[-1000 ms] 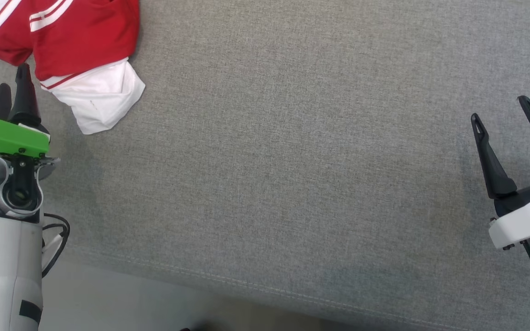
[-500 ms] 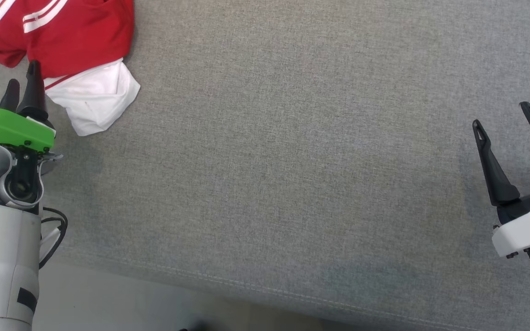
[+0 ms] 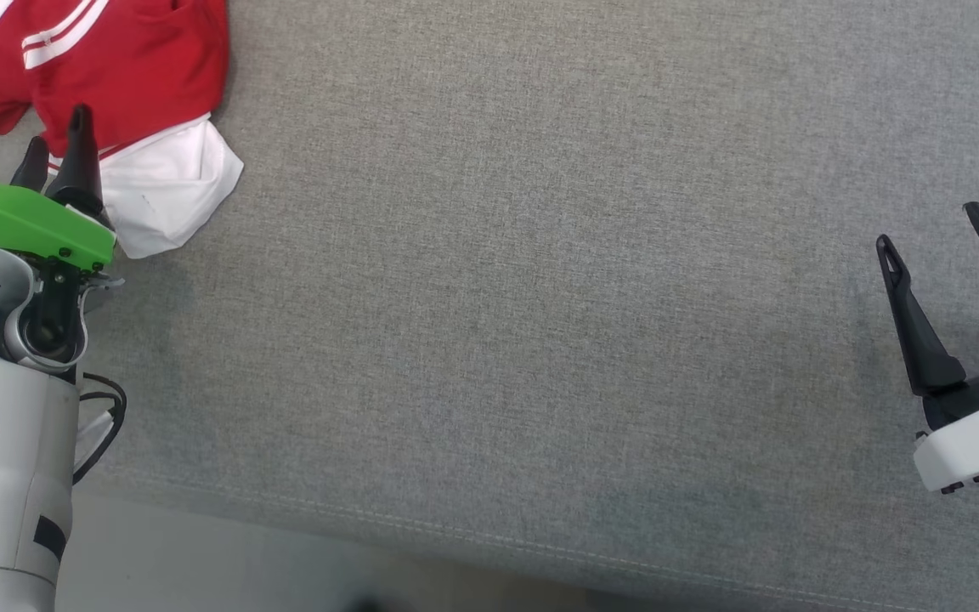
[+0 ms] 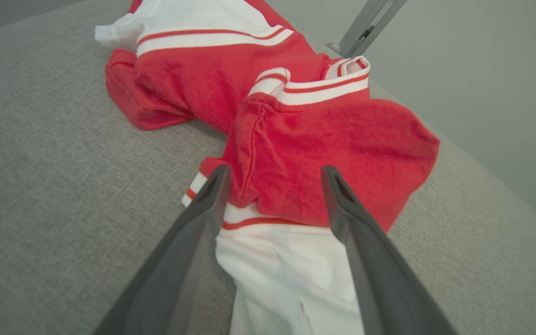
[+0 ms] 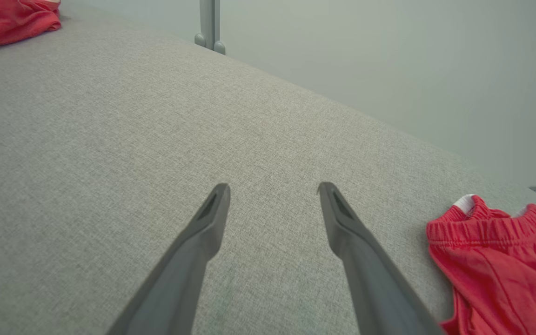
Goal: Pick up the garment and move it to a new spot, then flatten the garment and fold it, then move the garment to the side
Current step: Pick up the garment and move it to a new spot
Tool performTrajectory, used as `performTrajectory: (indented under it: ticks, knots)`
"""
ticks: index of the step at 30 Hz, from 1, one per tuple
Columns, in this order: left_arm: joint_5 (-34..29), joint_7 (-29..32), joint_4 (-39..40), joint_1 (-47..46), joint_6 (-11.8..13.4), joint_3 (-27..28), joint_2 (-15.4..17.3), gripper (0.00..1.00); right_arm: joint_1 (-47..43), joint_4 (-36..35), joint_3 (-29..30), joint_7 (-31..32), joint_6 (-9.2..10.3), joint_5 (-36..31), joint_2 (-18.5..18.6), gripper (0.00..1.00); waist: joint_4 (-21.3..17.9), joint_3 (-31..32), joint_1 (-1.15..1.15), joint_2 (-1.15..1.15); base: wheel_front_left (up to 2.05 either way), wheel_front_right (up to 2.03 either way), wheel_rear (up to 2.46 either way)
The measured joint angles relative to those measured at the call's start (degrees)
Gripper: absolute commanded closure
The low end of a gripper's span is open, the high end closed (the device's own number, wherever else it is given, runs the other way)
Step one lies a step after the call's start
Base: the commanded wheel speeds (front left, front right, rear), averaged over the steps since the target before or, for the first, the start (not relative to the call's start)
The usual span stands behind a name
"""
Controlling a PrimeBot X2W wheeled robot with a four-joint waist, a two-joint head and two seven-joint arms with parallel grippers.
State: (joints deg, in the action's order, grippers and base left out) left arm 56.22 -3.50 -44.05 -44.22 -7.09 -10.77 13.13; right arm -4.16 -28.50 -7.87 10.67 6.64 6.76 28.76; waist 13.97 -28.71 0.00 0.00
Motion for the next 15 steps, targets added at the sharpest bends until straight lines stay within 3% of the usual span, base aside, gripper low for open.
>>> performTrajectory:
  ticks: [4, 7, 8, 11, 14, 15]
  knots:
    - [0.1, 0.0, 0.0, -0.6, 0.0, -1.1, -0.1, 0.02, -0.3, -0.8, 0.3, 0.2, 0.00, 0.0, 0.0, 0.00, -0.1, -0.1, 0.00, 0.00, 0.00, 0.00, 0.00]
    - [0.4, 0.0, 0.1, -0.8, 0.0, -2.2, -0.4, 0.34, -0.8, -1.2, 0.4, 0.5, 0.01, 0.0, -0.1, 0.00, -0.2, -0.2, 0.00, 0.00, 0.00, 0.00, 0.00]
    - [0.6, 0.0, 0.1, -0.8, 0.0, -2.5, -0.5, 0.55, -1.0, -1.3, 0.4, 0.6, 0.01, 0.0, -0.1, 0.00, -0.2, -0.3, 0.00, 0.00, 0.00, 0.00, 0.00]
    - [0.6, 0.0, 0.1, -1.0, 0.0, -3.4, -0.6, 0.69, -1.0, -1.6, 0.4, 0.8, 0.01, 0.0, -0.2, 0.00, -0.2, -0.3, 0.00, 0.00, 0.00, 0.00, 0.00]
    - [1.0, 0.0, 0.1, -1.1, 0.0, -4.1, -0.6, 0.98, -1.0, -2.1, 0.5, 0.8, 0.01, 0.0, -0.2, 0.00, -0.2, -0.4, 0.00, 0.00, 0.00, 0.00, 0.00]
    - [1.0, -0.1, 0.1, -1.1, 0.0, -4.4, -0.6, 1.00, -1.0, -2.3, 0.5, 1.0, 0.01, 0.0, -0.2, 0.00, -0.2, -0.4, 0.00, 0.00, 0.00, 0.00, 0.00]
